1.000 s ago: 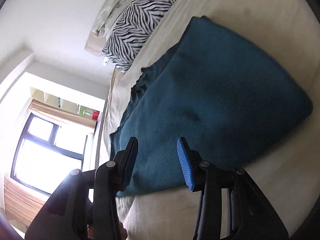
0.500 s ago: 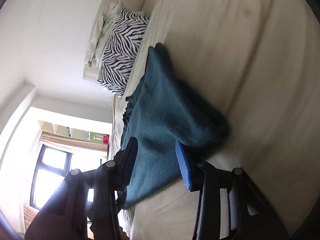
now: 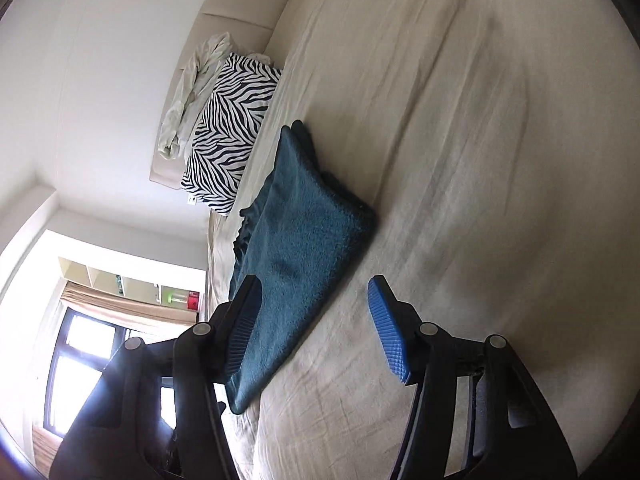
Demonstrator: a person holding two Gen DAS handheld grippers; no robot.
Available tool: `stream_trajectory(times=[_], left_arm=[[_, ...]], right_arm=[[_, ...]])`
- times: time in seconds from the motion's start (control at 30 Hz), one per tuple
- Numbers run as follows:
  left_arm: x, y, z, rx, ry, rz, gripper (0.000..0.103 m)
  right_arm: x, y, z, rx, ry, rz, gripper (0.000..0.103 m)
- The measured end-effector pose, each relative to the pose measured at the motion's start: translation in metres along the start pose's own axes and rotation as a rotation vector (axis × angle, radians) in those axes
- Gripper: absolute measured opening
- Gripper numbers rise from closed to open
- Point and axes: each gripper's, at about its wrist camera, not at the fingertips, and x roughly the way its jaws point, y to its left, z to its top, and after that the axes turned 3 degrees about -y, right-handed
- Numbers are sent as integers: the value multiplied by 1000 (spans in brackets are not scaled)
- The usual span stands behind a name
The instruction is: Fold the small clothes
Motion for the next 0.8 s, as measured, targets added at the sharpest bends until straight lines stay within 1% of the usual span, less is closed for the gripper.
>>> stream_trajectory(times=[0.07,0.1,0.17,0.3,0.43,0.6,0.7,0.8], left_arm=[[4,-4,1,-1,3,-6,63],[6,-7,1,1,4,-7,64],[10,-11,3,9,8,-8,67],[22,-20,8,9,16,-21,67],[35,-32,15,19,25,-37,67],[56,-49,27,50,39,-44,68],[69,-56,33,57,52,-51,67],[81,-63,38,70,61,-57,67]], right_arm=[[23,7,-6,-2,29,-19,57],[35,11,-7,0,35,-31,58],[48,11,-10,14,34,-64,59],[64,15,-8,45,21,-61,60],[77,17,0,74,3,-86,60],[86,20,12,108,-48,-84,61],[84,20,13,140,-88,-58,61],[86,32,14,97,-108,-15,61]])
